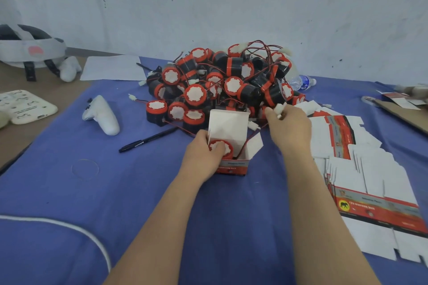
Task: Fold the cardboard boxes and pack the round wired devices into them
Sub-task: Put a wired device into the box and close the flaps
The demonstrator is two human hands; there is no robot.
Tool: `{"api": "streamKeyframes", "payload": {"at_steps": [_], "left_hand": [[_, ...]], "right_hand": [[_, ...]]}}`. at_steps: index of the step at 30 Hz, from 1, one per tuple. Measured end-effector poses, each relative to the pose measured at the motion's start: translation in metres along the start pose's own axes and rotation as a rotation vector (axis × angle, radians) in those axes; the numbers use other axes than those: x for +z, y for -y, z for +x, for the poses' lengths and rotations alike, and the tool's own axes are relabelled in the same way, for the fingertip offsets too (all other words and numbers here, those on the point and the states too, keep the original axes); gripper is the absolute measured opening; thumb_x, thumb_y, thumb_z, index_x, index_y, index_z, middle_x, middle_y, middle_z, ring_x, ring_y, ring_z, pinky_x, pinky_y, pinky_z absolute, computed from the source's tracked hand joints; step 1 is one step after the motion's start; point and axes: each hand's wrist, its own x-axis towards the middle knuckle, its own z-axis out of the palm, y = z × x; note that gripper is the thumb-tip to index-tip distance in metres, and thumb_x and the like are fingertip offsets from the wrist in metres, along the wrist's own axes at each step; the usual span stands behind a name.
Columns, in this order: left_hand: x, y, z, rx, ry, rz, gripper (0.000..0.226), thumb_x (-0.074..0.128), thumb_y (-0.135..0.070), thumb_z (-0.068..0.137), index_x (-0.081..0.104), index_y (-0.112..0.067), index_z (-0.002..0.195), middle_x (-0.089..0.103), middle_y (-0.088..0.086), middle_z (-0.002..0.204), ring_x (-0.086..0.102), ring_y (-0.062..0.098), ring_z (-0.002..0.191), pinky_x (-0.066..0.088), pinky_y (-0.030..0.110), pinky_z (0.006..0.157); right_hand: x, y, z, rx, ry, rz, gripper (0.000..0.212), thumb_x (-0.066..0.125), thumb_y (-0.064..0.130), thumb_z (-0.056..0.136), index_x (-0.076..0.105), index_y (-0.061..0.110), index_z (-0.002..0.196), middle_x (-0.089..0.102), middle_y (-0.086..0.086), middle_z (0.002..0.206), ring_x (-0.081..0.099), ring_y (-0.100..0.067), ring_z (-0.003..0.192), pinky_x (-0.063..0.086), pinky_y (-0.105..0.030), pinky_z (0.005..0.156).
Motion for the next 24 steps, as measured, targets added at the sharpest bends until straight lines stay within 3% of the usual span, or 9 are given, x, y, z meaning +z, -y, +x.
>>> {"api": "streamKeyframes", "payload": {"at_steps": [2,4,7,10,13,15,18,21,24], "left_hand": [[0.002,-0.002,-0.002,0.007,-0.001,0.018,0.019,0.052,-0.026,0.095,0.043,-0.023,0.111,0.052,-0.010,0.099,0.051,0.004,0.080,0.038,0.014,0.057],[0.002,-0.003,-0.003,0.017,0.029,0.017,0.017,0.052,-0.024,0.095,0.043,-0.023,0.110,0.053,-0.009,0.101,0.051,0.004,0.081,0.037,0.012,0.057],[0.002,-0.004,-0.003,0.015,0.046,0.011,0.016,0.052,-0.023,0.096,0.043,-0.022,0.109,0.053,-0.009,0.099,0.051,0.001,0.080,0.040,0.014,0.059],[0.003,-0.007,-0.003,-0.005,-0.007,0.018,0.016,0.051,-0.023,0.097,0.040,-0.020,0.108,0.053,-0.007,0.099,0.051,0.004,0.079,0.041,0.017,0.059],[0.002,-0.008,-0.003,-0.053,-0.131,0.057,0.016,0.050,-0.022,0.096,0.038,-0.017,0.106,0.056,0.003,0.107,0.057,0.021,0.093,0.051,0.036,0.072],[-0.001,-0.008,-0.002,-0.097,-0.207,0.069,0.016,0.048,-0.020,0.095,0.038,-0.013,0.106,0.058,0.009,0.109,0.057,0.029,0.099,0.051,0.045,0.082],[-0.004,-0.007,-0.001,-0.127,-0.245,0.076,0.012,0.045,-0.018,0.096,0.037,-0.012,0.103,0.058,0.013,0.109,0.057,0.033,0.099,0.050,0.045,0.080],[-0.005,-0.006,0.000,-0.115,-0.222,0.053,0.010,0.045,-0.016,0.097,0.038,-0.013,0.103,0.058,0.012,0.110,0.057,0.031,0.098,0.049,0.042,0.076],[-0.005,-0.006,0.000,-0.105,-0.213,0.034,0.012,0.046,-0.016,0.097,0.040,-0.013,0.107,0.059,0.010,0.110,0.056,0.029,0.099,0.050,0.041,0.077]], "right_hand": [[-0.014,-0.008,-0.008,0.058,0.050,-0.052,0.024,0.054,0.030,0.094,0.054,0.013,0.077,0.054,-0.004,0.069,0.053,-0.023,0.071,0.036,-0.029,0.060],[-0.027,-0.014,-0.013,0.094,0.138,-0.108,0.023,0.055,0.022,0.091,0.058,0.005,0.077,0.058,-0.012,0.072,0.053,-0.027,0.072,0.033,-0.028,0.054],[-0.041,-0.006,-0.019,0.011,0.175,-0.054,0.031,0.058,0.020,0.090,0.063,-0.008,0.077,0.062,-0.026,0.076,0.052,-0.026,0.065,0.033,-0.027,0.050],[-0.046,0.018,-0.030,-0.195,0.276,0.173,0.021,0.063,0.022,0.089,0.067,0.004,0.079,0.068,-0.011,0.071,0.057,-0.015,0.058,0.047,-0.027,0.057],[-0.035,0.039,-0.042,-0.262,0.471,0.246,0.014,0.061,0.023,0.090,0.070,0.018,0.082,0.071,0.001,0.070,0.065,-0.008,0.060,0.057,-0.029,0.066],[-0.023,0.047,-0.046,-0.329,0.536,0.134,0.018,0.053,0.015,0.092,0.072,0.013,0.093,0.072,0.000,0.085,0.067,-0.011,0.074,0.057,-0.032,0.076],[-0.013,0.057,-0.049,-0.437,0.587,-0.040,0.030,0.044,0.007,0.096,0.059,0.015,0.122,0.064,0.000,0.118,0.059,-0.008,0.099,0.047,-0.019,0.080],[-0.014,0.068,-0.050,-0.498,0.651,-0.106,0.032,0.043,0.002,0.096,0.056,0.015,0.122,0.061,-0.003,0.123,0.058,-0.016,0.107,0.049,-0.026,0.086],[-0.011,0.077,-0.044,-0.499,0.752,-0.386,0.037,0.043,-0.004,0.092,0.066,0.012,0.117,0.065,-0.006,0.120,0.061,-0.026,0.105,0.052,-0.034,0.089]]}}
